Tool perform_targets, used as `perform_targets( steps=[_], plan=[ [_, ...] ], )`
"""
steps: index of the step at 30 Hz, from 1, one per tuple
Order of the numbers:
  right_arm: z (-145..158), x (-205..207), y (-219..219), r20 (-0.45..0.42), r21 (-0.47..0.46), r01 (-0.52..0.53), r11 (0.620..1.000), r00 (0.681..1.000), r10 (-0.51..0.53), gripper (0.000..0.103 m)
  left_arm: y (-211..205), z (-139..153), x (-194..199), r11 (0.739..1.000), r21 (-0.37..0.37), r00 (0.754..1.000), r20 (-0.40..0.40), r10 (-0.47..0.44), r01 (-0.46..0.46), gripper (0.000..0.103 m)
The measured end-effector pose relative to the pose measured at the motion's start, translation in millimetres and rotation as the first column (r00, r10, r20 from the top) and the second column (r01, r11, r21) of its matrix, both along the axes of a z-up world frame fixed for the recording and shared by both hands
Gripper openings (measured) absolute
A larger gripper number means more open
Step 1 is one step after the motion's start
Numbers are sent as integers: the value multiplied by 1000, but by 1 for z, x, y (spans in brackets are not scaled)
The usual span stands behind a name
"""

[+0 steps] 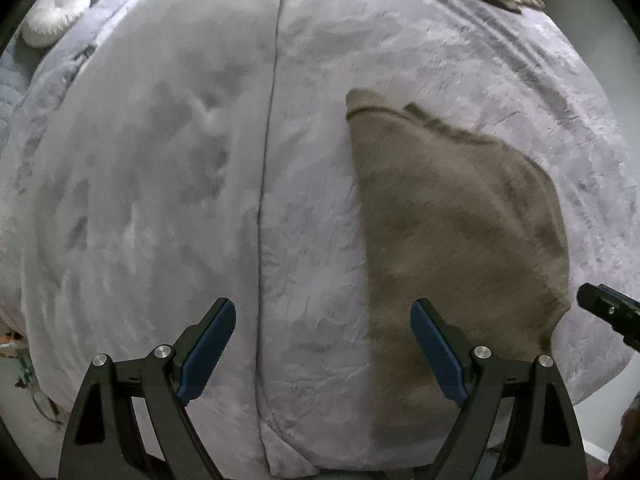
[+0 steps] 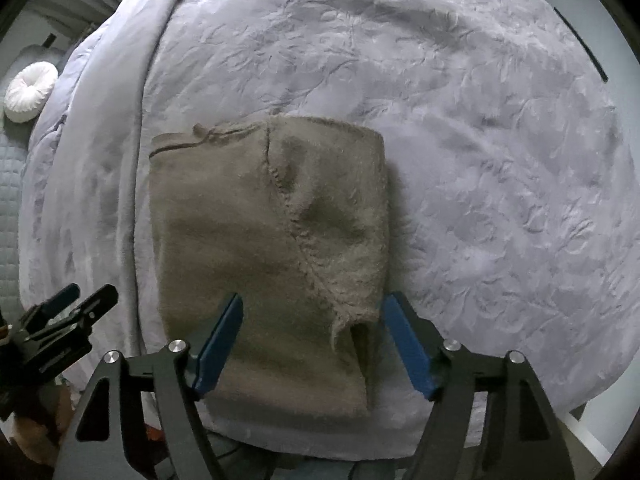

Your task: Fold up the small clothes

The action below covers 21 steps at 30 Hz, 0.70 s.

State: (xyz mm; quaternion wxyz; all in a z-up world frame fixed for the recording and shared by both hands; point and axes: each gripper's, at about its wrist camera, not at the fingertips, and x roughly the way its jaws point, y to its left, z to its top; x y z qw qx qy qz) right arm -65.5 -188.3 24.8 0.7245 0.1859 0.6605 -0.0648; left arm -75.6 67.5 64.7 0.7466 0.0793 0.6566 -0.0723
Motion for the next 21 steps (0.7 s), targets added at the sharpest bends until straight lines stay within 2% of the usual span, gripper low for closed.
perform_targets(
  steps=[7,21],
  plan=[
    [7,2,1,-1,-85,-4,996,1000,4,85,-9,10,5,1000,-7,999,27,-30,30,90],
    [14,4,-1,5,-141,4,990,1000,-3,86,-14,10,2,1000,-5,999,21,-29,29,90]
  ],
)
